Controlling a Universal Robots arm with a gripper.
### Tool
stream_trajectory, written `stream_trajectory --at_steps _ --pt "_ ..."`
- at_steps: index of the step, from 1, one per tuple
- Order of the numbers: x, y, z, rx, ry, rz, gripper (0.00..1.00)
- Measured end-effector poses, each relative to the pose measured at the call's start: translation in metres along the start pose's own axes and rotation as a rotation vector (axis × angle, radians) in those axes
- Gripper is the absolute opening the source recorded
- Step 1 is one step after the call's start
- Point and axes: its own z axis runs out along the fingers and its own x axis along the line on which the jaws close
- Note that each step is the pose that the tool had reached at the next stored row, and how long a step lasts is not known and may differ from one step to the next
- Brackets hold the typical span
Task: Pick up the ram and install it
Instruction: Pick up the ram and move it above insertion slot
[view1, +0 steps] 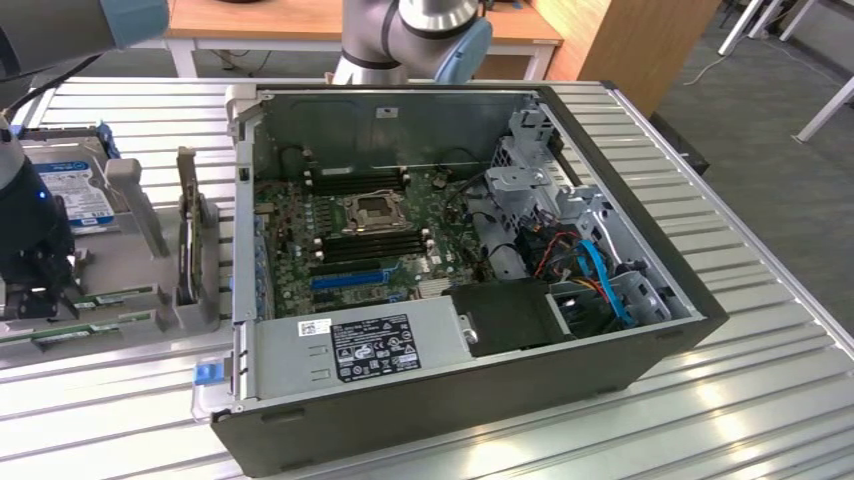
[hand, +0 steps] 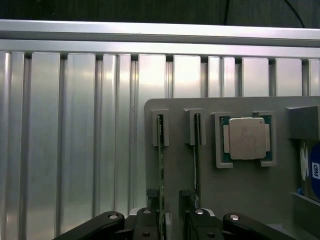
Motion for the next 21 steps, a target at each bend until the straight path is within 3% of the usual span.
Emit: stream_trajectory --at_steps 6,21 --pt "0.0008 -0.0004 0.0085 0.0001 -0.0001 0.000 0.29" --pt "0.0057 -0.0004 0.0089 0.0000 0.0000 0.000 0.29"
